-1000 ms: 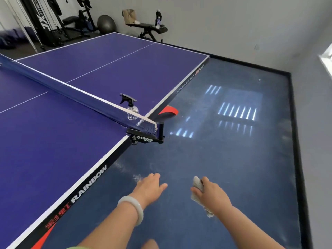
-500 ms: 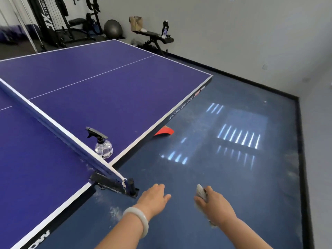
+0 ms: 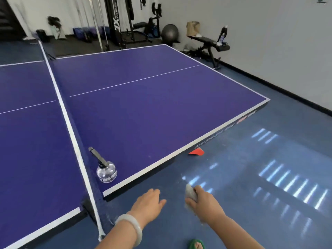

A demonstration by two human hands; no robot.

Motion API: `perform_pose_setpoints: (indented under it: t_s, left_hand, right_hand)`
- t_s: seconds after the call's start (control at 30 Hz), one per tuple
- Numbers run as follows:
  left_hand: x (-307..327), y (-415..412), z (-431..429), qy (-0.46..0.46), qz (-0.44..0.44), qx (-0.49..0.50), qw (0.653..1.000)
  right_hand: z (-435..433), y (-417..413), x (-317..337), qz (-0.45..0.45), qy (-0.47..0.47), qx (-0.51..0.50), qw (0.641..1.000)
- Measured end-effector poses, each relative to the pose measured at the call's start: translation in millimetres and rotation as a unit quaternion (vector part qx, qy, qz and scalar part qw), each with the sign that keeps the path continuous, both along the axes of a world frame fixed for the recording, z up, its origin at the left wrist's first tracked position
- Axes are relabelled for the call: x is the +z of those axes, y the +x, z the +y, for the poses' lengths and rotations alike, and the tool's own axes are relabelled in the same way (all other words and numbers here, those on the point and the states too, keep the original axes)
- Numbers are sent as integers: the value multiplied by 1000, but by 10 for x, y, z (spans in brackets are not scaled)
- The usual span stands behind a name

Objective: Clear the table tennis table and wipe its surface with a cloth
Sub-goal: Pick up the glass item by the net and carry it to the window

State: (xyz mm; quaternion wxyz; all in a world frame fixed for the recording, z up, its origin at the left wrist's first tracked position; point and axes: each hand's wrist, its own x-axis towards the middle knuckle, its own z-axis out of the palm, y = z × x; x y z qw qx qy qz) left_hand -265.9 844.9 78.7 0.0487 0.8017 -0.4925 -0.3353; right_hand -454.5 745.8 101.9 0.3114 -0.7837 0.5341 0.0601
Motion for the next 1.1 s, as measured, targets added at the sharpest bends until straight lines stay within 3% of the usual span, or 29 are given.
perform_pose_setpoints:
  t_s: [0.3, 0.47, 0.67, 0.8, 0.87, 1.1]
  left_hand:
    - [4, -6, -425, -10, 28, 263, 964]
    - [105, 111, -405, -41, 68, 410, 908]
    - [178, 391, -526, -164, 203, 519, 814]
    - [95, 586, -470, -189, 213, 546, 788]
    - [34, 709, -432, -196, 233, 537, 787]
    - [6, 998, -521, -136, 246, 447, 849]
  right_hand:
    - [-1247, 781, 28, -39, 46, 210, 976]
    - [-1234, 1350, -66, -61, 77, 323, 941]
    - [-896, 1913, -149, -52, 121, 402, 906]
    - [-999, 2202, -245, -44, 162, 444, 880]
    - [-1155, 2346, -278, -56, 194, 438, 876]
    - [-1378, 2807, -219, 12, 278, 513, 812]
